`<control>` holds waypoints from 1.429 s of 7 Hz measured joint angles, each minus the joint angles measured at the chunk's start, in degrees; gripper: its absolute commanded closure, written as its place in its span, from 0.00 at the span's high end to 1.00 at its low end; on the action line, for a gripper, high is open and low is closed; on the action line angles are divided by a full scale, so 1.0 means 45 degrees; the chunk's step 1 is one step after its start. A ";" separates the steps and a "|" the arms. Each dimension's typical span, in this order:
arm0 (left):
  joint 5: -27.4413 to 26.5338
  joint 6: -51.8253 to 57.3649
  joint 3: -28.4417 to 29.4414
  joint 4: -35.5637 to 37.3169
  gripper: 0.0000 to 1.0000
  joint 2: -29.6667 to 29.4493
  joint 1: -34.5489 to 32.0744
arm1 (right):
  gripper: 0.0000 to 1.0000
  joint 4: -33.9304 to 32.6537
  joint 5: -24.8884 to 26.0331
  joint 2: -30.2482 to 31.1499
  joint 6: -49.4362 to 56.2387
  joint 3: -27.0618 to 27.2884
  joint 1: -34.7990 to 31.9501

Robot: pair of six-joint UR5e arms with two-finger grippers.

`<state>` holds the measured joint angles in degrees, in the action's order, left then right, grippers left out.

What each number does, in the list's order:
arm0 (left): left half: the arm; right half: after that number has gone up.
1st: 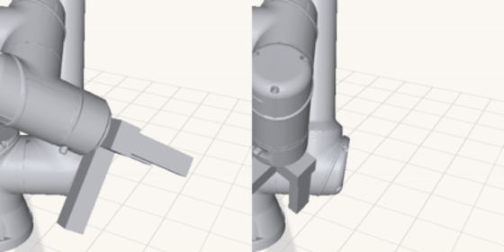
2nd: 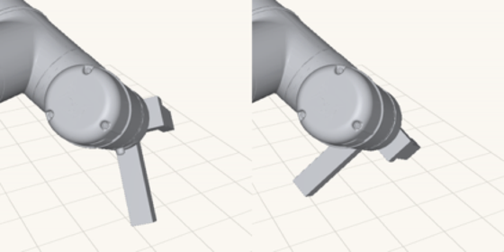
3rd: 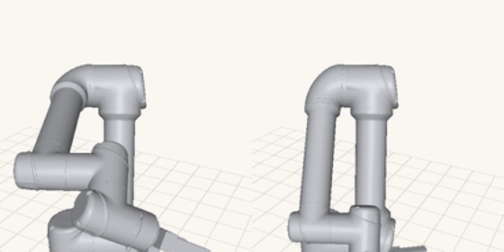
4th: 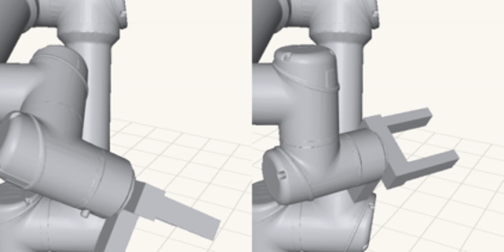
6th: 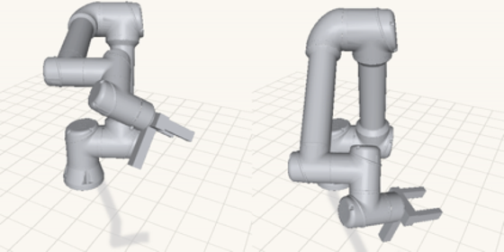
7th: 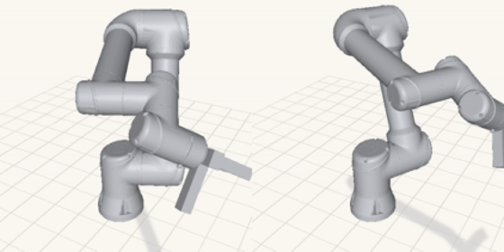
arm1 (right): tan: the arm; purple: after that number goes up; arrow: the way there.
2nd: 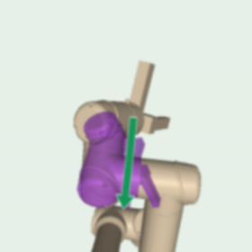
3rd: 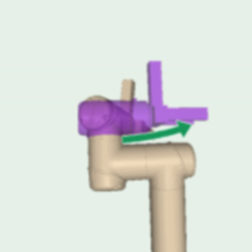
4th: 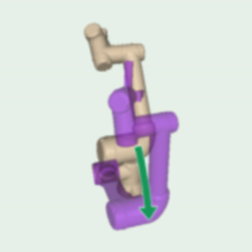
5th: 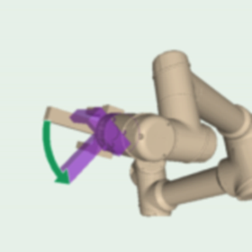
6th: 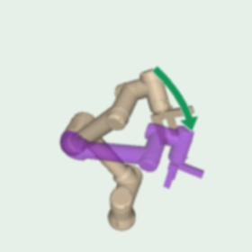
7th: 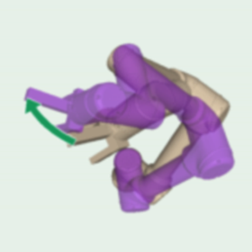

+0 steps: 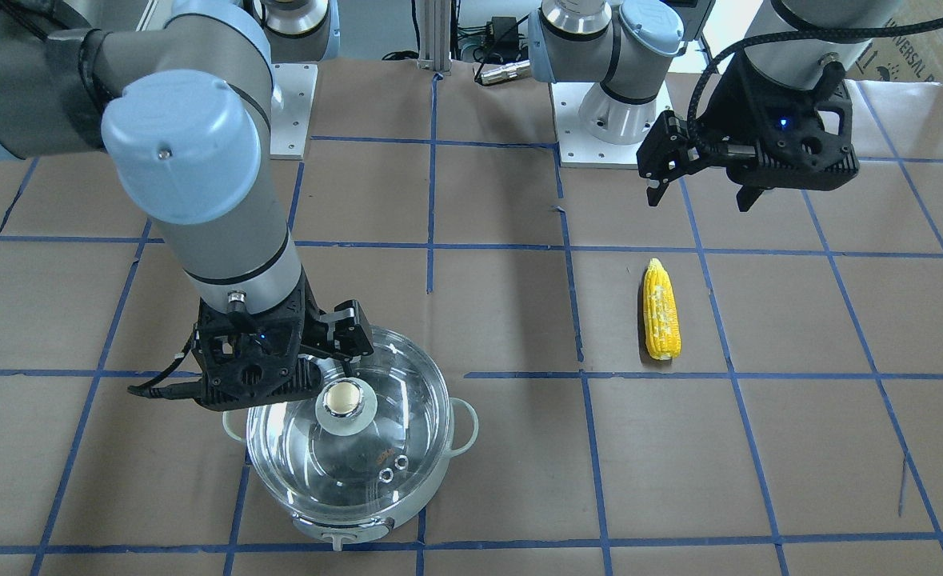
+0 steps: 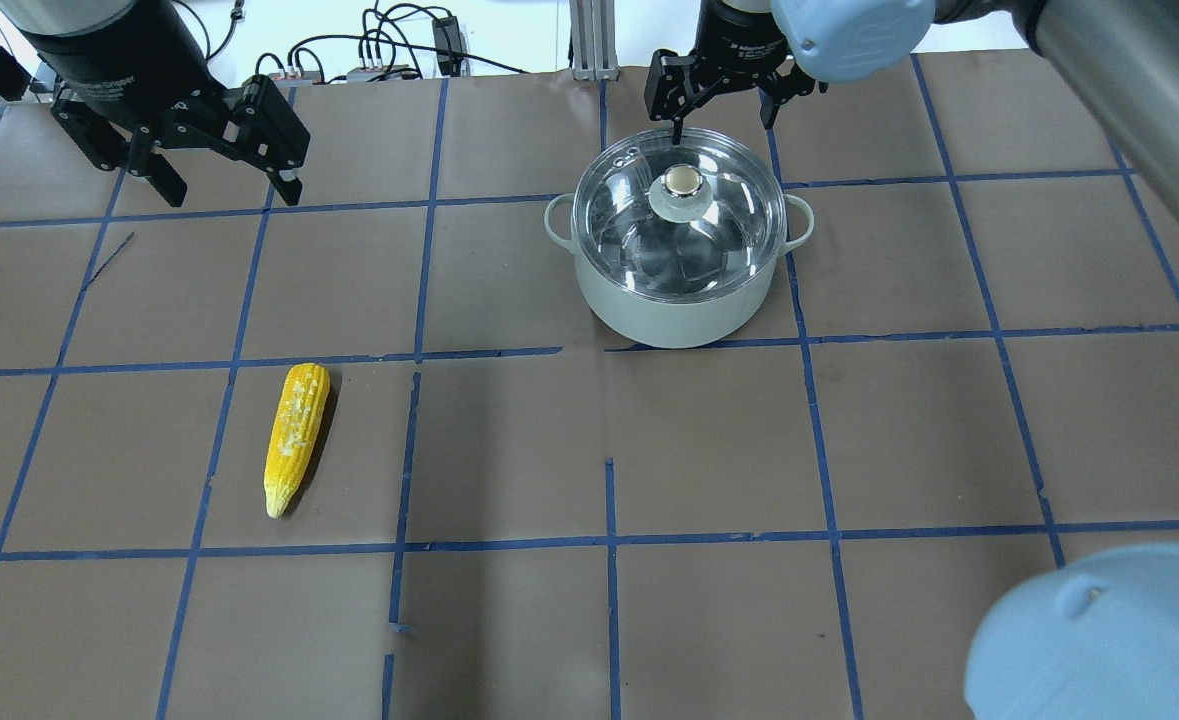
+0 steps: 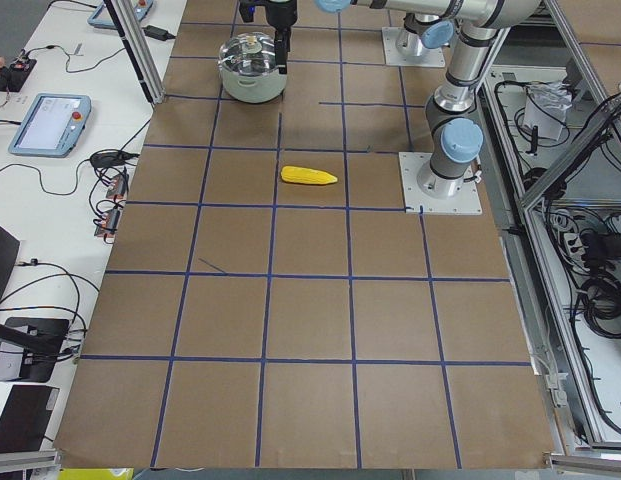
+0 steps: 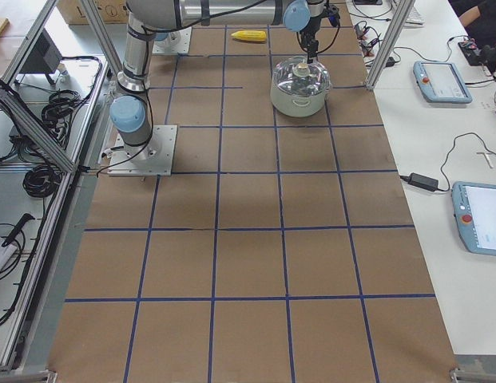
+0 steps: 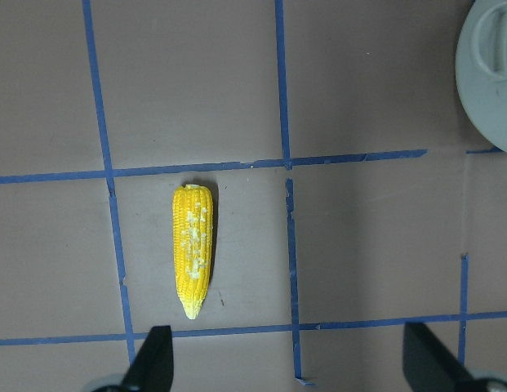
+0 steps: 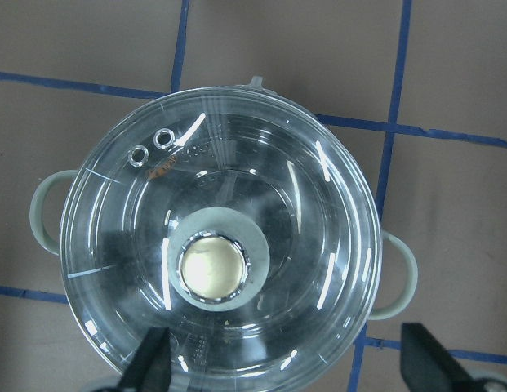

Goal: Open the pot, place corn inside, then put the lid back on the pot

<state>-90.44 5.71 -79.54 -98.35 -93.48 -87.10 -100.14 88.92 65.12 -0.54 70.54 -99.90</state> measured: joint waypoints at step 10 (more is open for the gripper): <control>0.0000 0.0000 0.0000 0.0001 1.00 -0.0008 0.0000 | 0.89 -0.0823 0.0104 -0.1510 -0.0014 -0.0378 -0.0517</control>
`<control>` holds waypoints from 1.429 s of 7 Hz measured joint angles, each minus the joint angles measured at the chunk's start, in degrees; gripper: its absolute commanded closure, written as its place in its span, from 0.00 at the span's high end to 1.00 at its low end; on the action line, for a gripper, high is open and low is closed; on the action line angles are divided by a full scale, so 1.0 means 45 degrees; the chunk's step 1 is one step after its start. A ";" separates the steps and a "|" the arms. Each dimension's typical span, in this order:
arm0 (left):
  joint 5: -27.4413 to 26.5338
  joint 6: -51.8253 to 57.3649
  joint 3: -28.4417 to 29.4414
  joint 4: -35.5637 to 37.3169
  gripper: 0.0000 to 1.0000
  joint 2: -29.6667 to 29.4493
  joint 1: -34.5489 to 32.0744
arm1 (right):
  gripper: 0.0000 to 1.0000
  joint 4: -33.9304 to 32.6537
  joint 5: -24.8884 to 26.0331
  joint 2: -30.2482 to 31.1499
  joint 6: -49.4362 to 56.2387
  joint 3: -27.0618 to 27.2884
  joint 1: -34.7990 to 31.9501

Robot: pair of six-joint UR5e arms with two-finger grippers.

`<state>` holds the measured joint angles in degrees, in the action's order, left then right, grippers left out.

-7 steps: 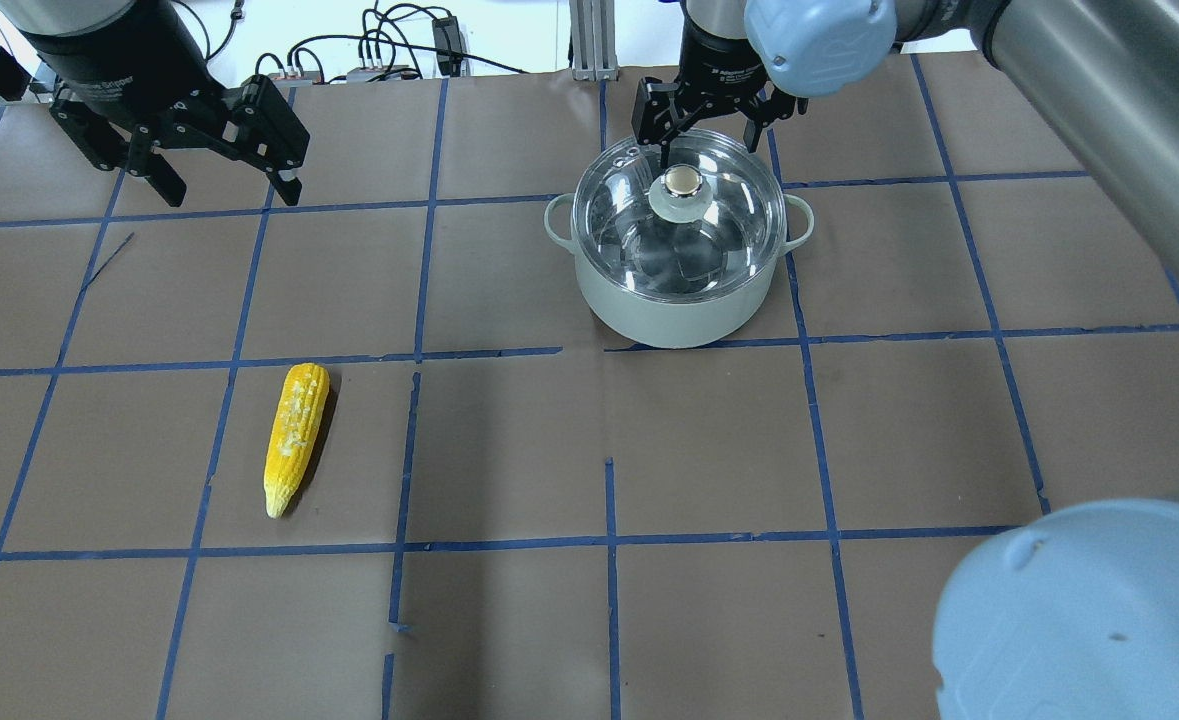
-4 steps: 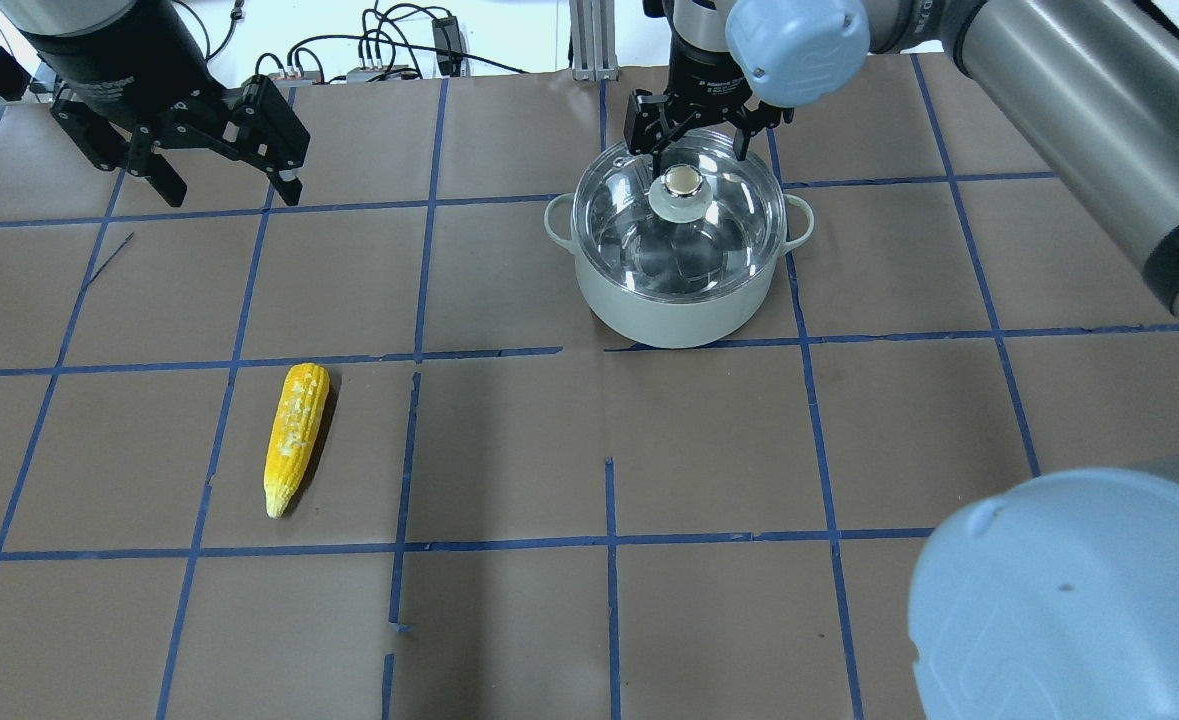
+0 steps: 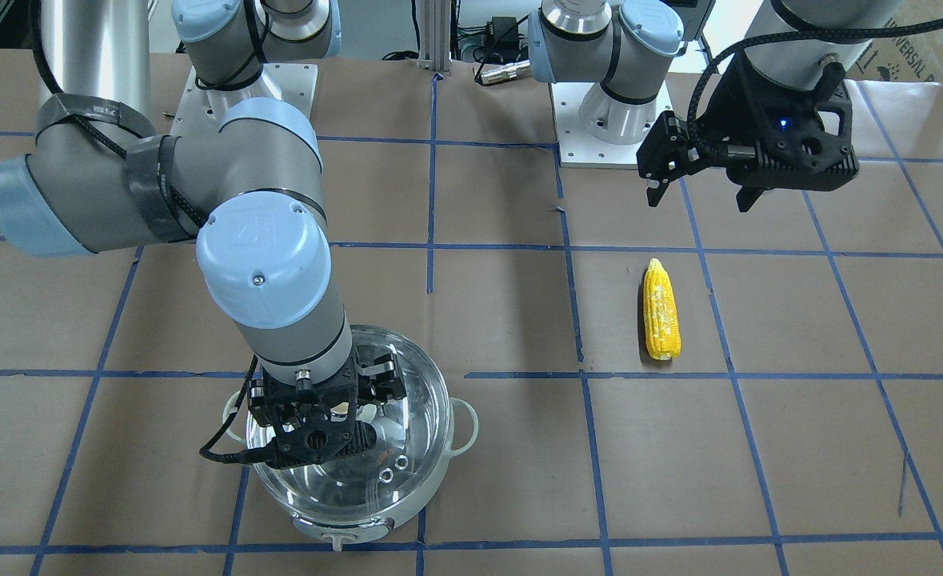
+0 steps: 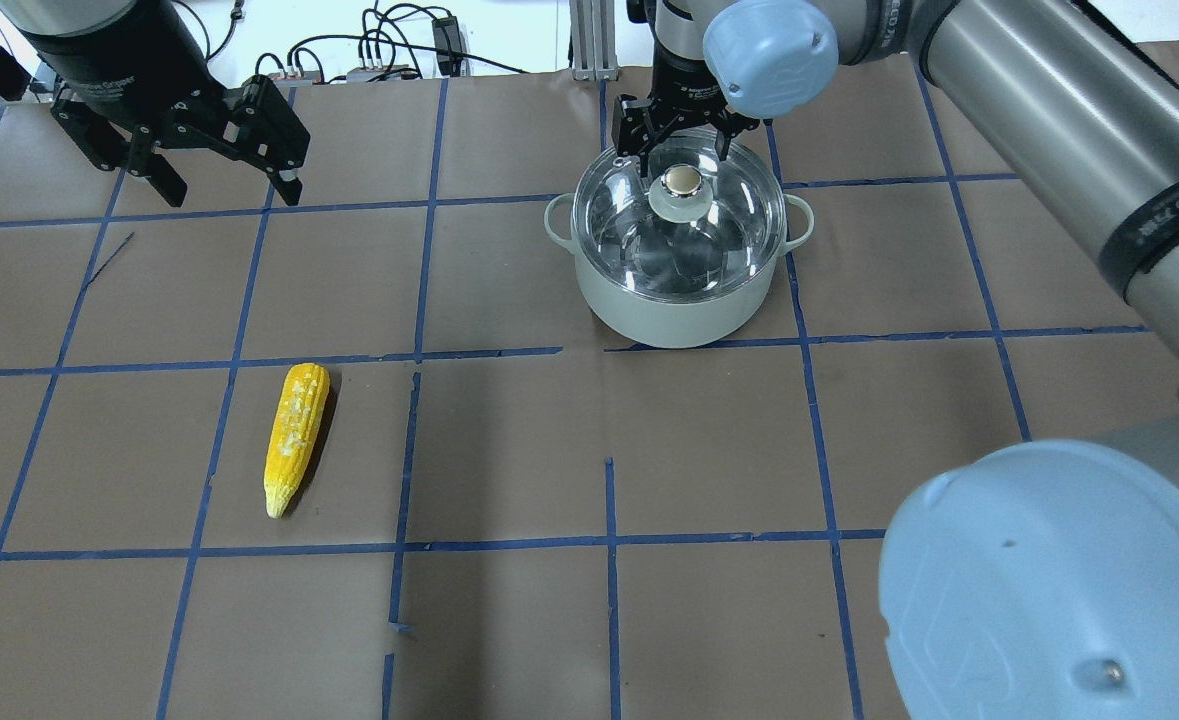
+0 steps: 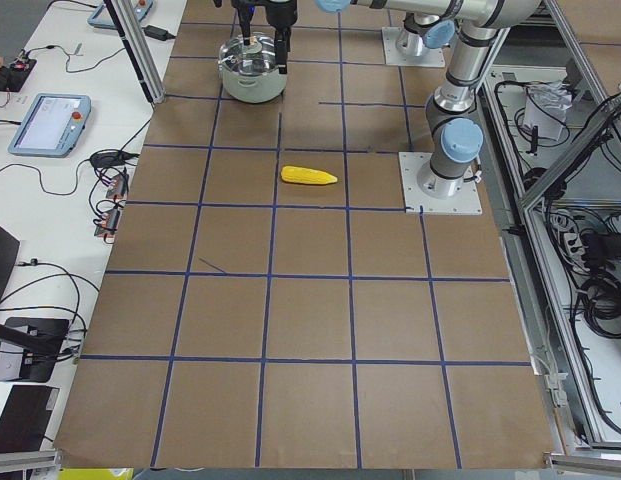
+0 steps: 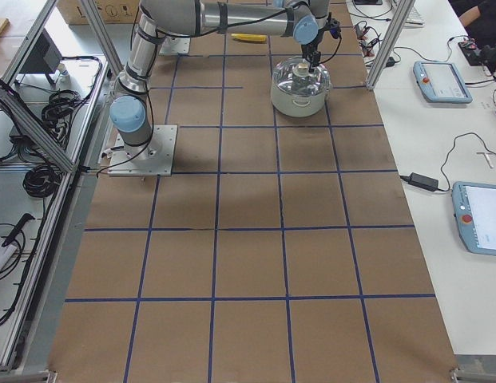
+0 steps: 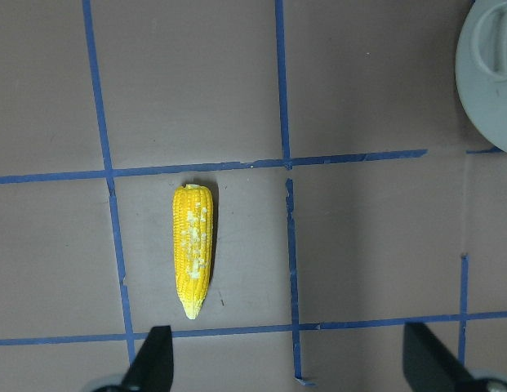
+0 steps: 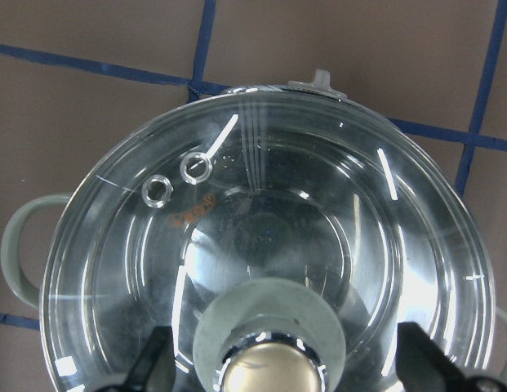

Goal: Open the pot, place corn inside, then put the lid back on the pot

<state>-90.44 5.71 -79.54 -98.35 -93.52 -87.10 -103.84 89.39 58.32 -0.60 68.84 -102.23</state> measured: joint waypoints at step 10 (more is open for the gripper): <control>0.0000 0.0000 0.0000 0.0012 1.00 0.0008 0.0000 | 0.69 0.0175 0.0057 -0.0078 0.0755 0.0168 -0.0082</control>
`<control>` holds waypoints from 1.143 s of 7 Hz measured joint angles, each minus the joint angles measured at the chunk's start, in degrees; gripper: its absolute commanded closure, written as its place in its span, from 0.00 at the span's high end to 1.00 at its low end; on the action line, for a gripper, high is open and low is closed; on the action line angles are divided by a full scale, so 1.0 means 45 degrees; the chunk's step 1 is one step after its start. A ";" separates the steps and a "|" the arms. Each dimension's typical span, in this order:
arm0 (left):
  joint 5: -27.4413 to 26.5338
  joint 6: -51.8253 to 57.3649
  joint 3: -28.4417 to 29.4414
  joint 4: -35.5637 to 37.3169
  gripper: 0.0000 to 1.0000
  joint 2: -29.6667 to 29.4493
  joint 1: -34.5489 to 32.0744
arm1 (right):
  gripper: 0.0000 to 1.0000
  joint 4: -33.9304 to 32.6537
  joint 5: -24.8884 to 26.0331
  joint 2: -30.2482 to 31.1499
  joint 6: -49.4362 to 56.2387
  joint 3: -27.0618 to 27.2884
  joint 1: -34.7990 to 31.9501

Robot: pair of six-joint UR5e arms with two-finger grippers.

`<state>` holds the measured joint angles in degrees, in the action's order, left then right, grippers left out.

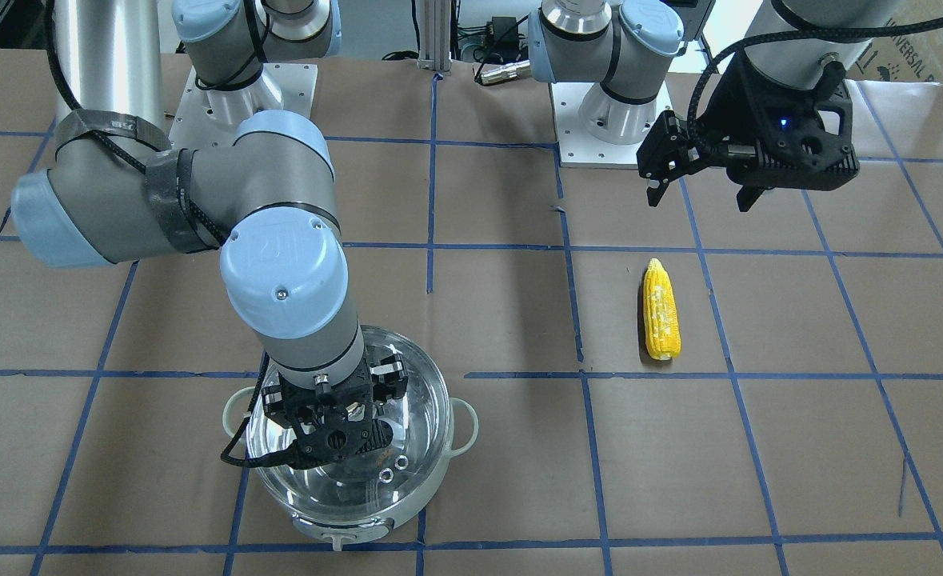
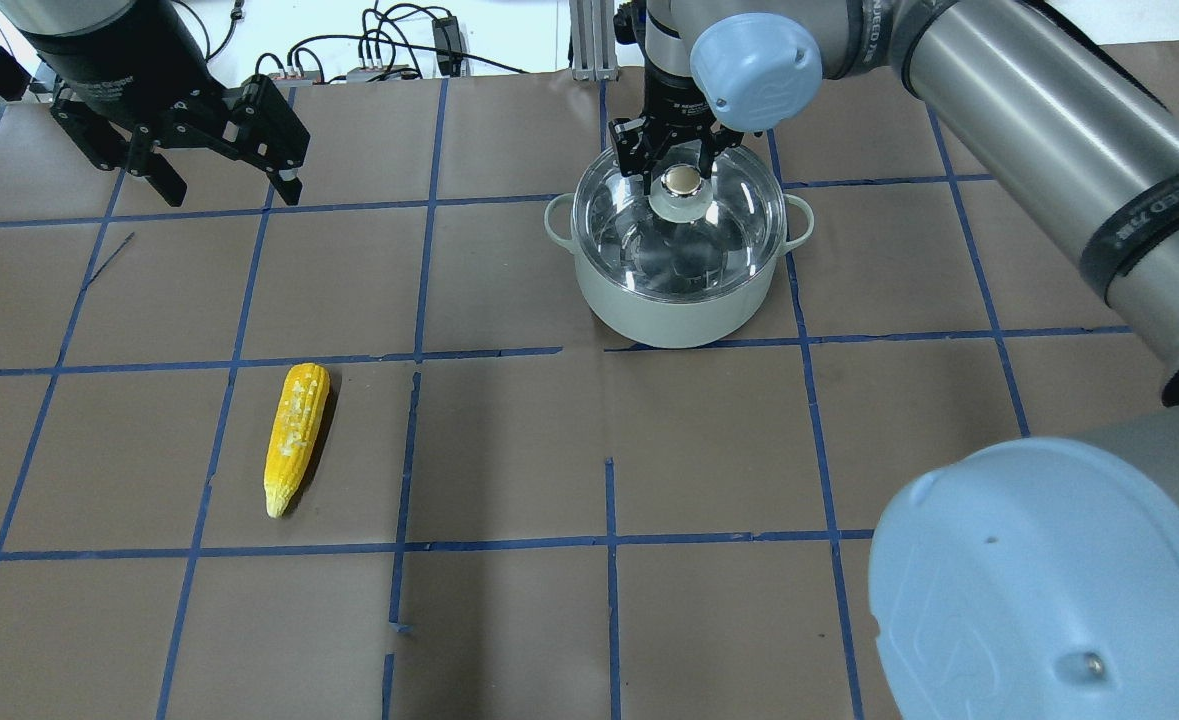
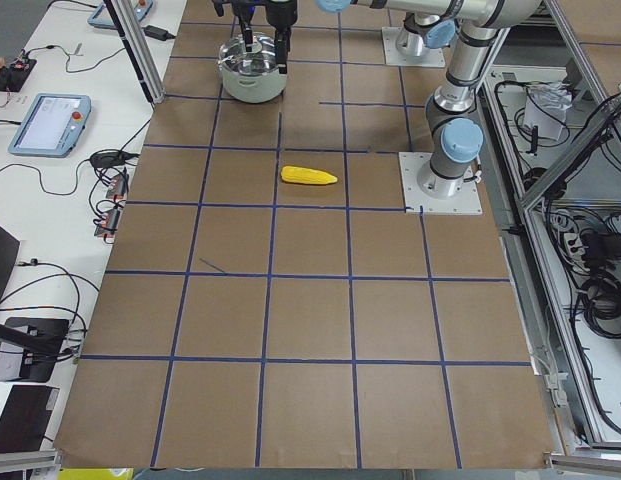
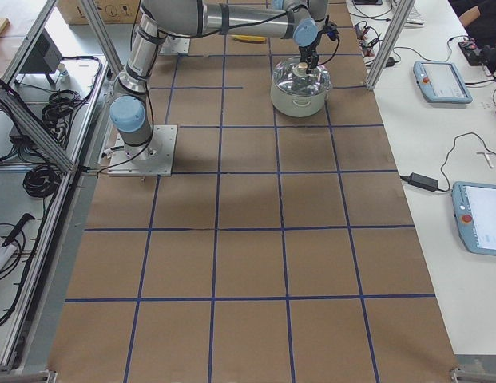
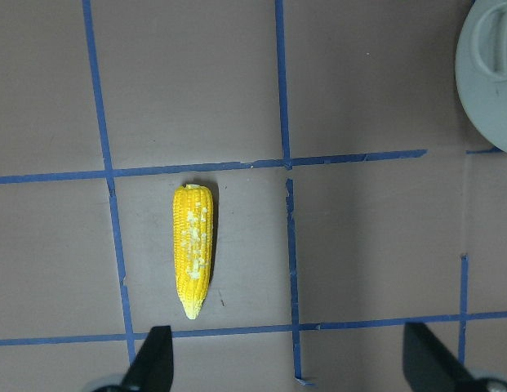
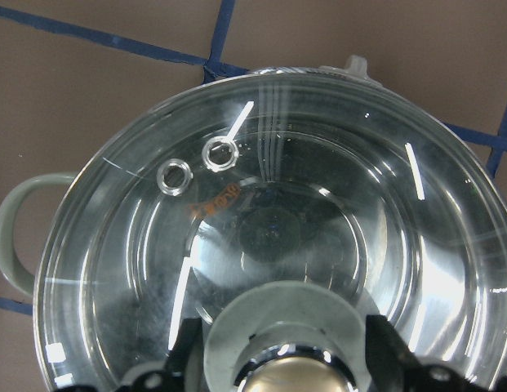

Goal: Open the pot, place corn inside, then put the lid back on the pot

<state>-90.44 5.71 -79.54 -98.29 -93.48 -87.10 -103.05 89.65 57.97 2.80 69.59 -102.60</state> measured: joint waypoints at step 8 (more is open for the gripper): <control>0.0000 0.0011 0.0103 -0.0033 1.00 -0.0029 0.0000 | 0.39 0.0357 0.0010 0.0015 0.0219 -0.0117 0.0109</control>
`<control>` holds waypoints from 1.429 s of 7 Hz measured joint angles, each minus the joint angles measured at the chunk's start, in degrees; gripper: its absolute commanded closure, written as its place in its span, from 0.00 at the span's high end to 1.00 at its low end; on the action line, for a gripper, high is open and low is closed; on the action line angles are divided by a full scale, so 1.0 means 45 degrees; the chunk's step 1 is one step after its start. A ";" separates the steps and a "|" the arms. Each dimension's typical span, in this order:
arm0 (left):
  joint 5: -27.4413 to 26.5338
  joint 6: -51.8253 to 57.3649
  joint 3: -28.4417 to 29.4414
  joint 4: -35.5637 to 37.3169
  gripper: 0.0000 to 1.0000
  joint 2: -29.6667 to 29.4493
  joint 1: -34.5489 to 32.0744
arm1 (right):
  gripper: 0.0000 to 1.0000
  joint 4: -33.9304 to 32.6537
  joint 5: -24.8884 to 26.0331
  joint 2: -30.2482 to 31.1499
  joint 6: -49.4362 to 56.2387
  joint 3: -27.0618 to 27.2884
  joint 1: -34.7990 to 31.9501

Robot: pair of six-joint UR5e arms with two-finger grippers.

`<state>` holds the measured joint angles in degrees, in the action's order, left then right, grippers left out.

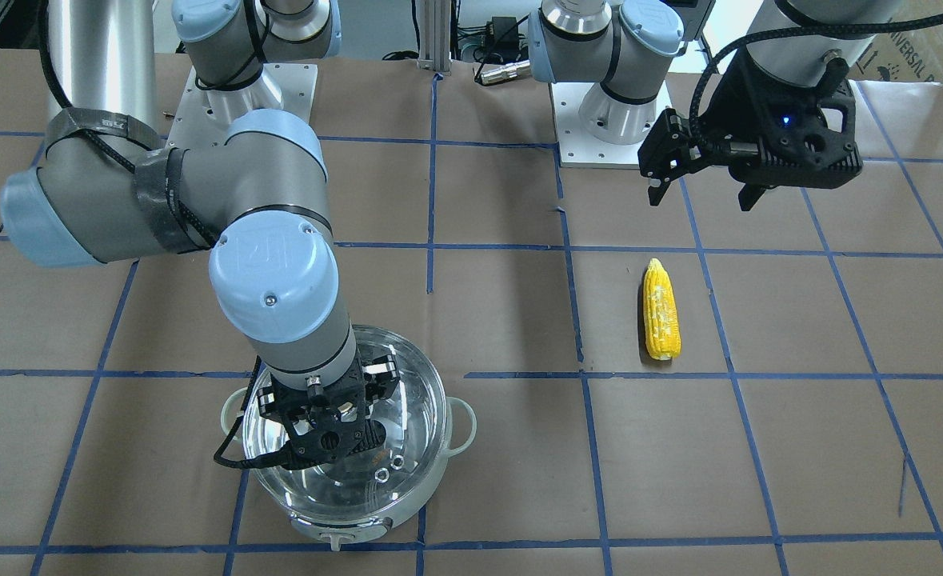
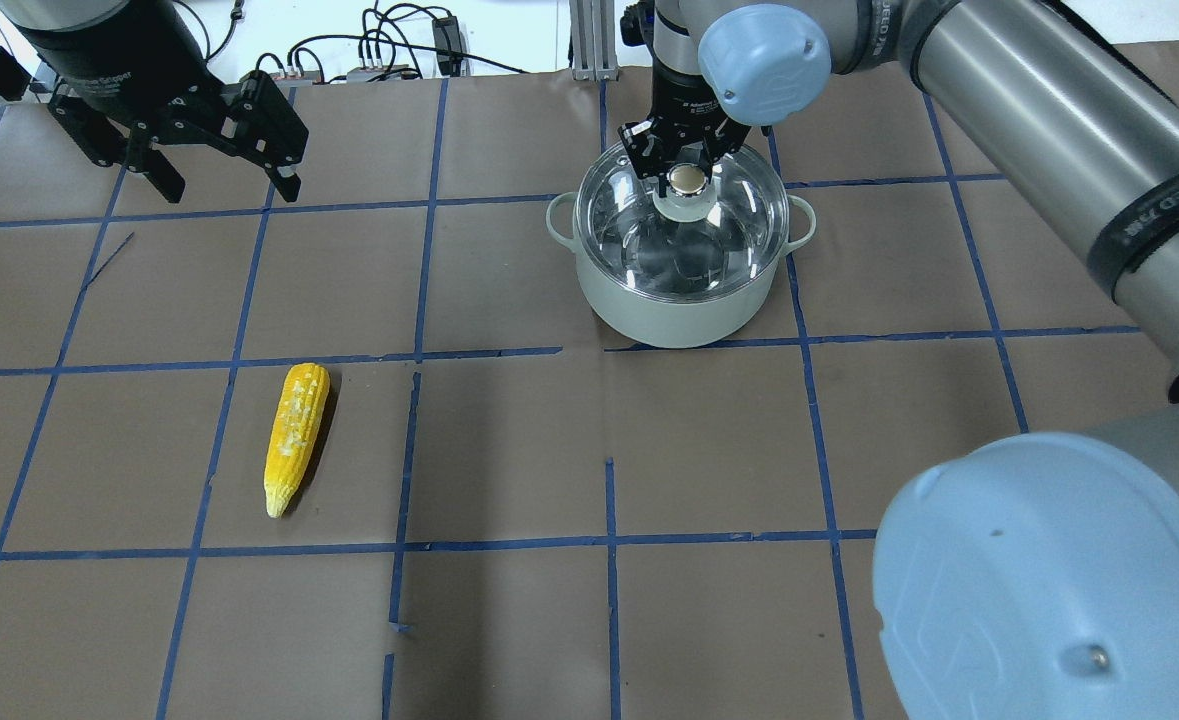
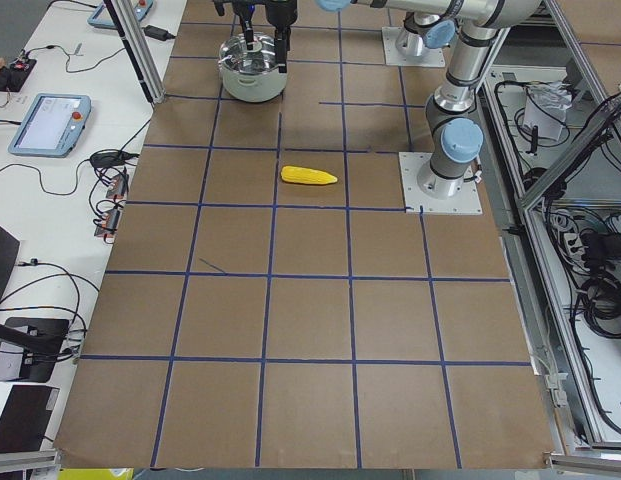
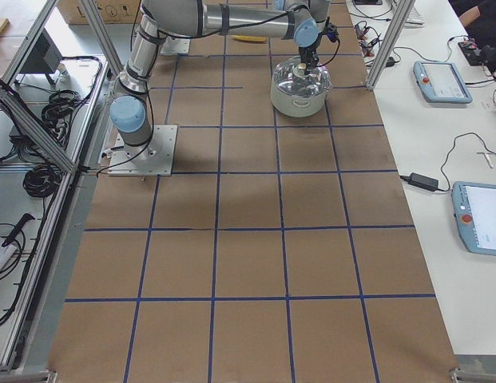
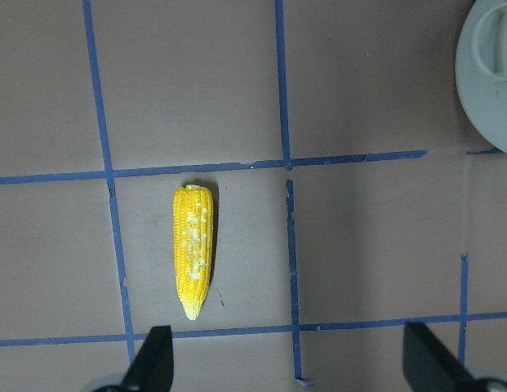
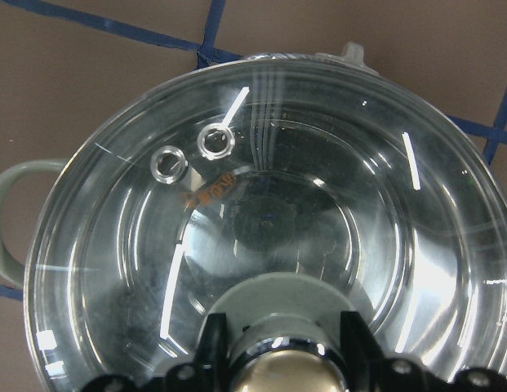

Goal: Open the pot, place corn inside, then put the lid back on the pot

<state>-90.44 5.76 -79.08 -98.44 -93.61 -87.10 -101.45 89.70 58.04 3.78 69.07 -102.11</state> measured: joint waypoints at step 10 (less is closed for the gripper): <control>0.0184 0.4371 -0.7283 0.6996 1.00 -0.1249 0.2886 | 0.36 0.6609 -0.0003 0.4948 0.1459 -0.1633 0.3482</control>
<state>-89.61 25.43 -111.85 -66.96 -99.23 -74.11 -71.71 89.68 80.31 10.35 61.72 -86.44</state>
